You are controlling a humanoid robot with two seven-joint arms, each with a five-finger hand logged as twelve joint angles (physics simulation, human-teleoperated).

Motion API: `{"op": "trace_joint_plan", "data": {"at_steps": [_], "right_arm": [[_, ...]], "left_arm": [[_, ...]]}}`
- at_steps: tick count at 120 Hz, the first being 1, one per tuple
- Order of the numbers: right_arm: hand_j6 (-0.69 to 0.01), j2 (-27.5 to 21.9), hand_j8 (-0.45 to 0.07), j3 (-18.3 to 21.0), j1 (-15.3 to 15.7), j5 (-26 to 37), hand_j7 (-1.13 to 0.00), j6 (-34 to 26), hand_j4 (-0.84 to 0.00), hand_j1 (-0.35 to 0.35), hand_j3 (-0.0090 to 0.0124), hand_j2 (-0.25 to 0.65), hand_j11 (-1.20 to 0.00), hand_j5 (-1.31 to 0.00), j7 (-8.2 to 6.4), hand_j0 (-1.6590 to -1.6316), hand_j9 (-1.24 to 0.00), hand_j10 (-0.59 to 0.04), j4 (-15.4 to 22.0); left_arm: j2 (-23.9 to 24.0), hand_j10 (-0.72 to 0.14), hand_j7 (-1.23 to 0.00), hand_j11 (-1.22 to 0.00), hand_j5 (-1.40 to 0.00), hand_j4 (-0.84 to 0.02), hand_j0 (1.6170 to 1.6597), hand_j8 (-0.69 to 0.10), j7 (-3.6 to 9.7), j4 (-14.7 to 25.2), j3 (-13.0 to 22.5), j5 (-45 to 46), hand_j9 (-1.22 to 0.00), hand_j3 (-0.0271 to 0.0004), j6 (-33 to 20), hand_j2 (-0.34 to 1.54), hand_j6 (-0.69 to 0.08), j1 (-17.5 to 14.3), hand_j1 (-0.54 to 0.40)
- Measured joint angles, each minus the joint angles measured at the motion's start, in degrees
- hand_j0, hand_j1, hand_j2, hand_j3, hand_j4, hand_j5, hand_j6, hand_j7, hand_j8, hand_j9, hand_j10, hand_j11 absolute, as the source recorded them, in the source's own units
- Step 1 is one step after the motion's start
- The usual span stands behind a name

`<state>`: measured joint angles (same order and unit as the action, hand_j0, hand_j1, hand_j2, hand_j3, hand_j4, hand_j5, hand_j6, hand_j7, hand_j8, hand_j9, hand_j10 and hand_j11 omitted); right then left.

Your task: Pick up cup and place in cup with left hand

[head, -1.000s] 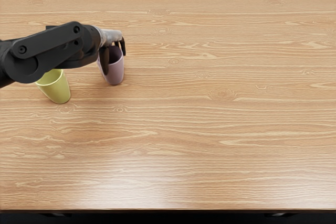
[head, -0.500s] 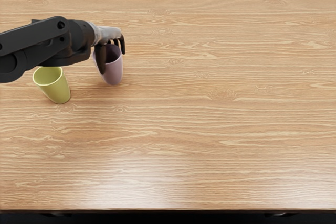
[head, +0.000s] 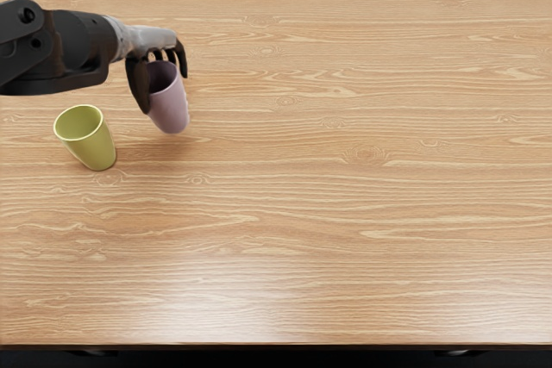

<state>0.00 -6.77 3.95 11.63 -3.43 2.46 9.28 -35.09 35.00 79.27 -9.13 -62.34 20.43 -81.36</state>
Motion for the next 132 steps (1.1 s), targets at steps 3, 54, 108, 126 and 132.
{"op": "trace_joint_plan", "data": {"at_steps": [3,54,108,126,132], "right_arm": [[-0.024,0.0,-0.024,0.0,0.0,0.0,-0.03,0.0,-0.024,-0.32,0.0,-0.005,-0.03,-0.03,0.0,-1.6581,-0.03,-0.024,0.0],[-0.024,0.0,-0.024,0.0,0.0,0.0,-0.03,0.0,-0.024,-0.32,0.0,-0.005,-0.03,-0.03,0.05,-1.6581,-0.03,-0.024,0.0],[-0.024,0.0,-0.024,-0.1,0.0,0.0,-0.03,0.0,-0.024,-0.32,0.0,-0.005,-0.03,-0.03,0.09,-1.6581,-0.03,-0.024,0.0],[-0.024,0.0,-0.024,-0.2,0.0,0.0,-0.03,0.0,-0.024,-0.32,0.0,-0.005,-0.03,-0.03,0.09,-1.6581,-0.03,-0.024,0.0],[-0.024,0.0,-0.024,-0.2,0.0,0.0,-0.03,0.0,-0.024,-0.32,0.0,-0.005,-0.03,-0.03,0.09,-1.6581,-0.03,-0.024,0.0]], "left_arm": [[-0.6,-0.461,-0.66,-0.66,-0.66,-0.478,1.6539,-0.355,0.0,0.6,-0.3,0.5,-0.65,0.0,0.2,0.05,-0.354,0.0,-0.048],[-7.4,-0.464,-0.67,-0.67,-0.68,-0.48,1.653,-0.357,0.0,7.6,-3.9,4.7,-0.67,0.0,3.7,0.05,-0.395,-2.1,-0.026],[-13.8,-0.484,-0.66,-0.67,-0.67,-0.485,1.6526,-0.382,0.0,9.3,-4.5,6.9,-0.67,0.0,7.0,0.04,-0.417,-3.2,-0.001],[-15.1,-0.485,-0.66,-0.67,-0.67,-0.485,1.6528,-0.378,0.01,9.4,-4.5,7.3,-0.66,0.0,7.9,0.04,-0.416,-3.2,-0.007],[-15.3,-0.485,-0.67,-0.67,-0.67,-0.482,1.6529,-0.373,0.01,9.4,-4.5,7.3,-0.66,0.0,8.1,0.04,-0.412,-3.2,-0.01]]}}
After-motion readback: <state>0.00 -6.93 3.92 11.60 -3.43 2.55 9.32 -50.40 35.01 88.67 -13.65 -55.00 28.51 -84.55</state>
